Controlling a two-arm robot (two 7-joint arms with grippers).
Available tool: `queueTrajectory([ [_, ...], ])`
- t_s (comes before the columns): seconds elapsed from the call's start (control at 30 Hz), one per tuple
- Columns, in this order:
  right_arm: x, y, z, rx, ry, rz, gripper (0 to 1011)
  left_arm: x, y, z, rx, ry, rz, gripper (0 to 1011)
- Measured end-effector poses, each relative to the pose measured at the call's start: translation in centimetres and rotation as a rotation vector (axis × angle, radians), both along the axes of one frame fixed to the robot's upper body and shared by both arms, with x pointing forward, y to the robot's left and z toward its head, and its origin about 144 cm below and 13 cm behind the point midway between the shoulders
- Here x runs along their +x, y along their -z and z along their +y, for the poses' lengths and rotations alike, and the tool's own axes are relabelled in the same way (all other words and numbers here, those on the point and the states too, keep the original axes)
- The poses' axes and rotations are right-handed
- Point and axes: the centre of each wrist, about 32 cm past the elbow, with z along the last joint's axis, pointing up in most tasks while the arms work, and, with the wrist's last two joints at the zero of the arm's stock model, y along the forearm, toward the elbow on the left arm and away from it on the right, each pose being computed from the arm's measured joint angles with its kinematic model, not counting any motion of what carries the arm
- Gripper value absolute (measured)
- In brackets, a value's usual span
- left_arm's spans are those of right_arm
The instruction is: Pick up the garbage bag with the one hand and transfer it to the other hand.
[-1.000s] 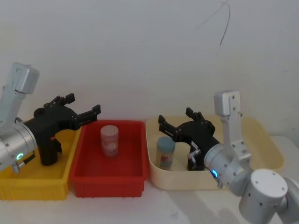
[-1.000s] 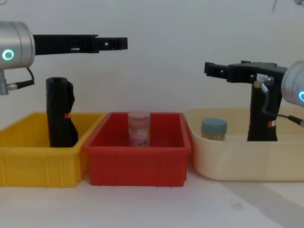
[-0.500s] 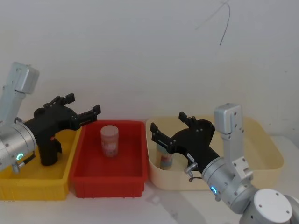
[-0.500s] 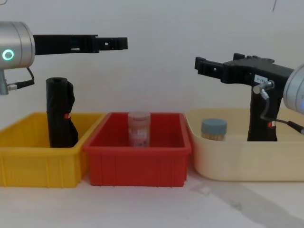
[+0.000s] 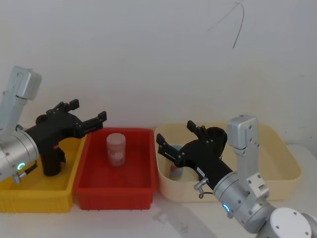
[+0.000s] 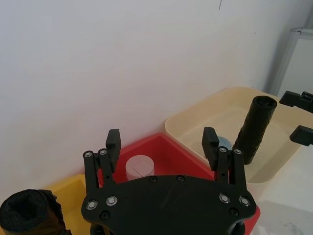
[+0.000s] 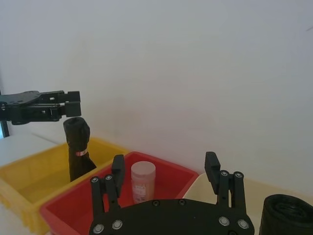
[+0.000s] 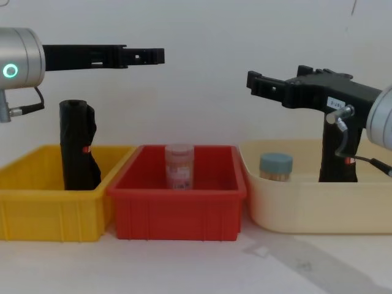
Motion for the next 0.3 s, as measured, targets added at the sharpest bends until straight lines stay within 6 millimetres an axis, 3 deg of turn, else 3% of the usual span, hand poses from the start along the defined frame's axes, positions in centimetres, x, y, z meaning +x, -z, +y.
queueTrajectory([
  [0.3, -0.22, 0.05, 0.05, 0.001, -0.005, -0.007, 1000, 0.00, 0.00, 0.00, 0.000, 0.000, 0.000, 1001],
])
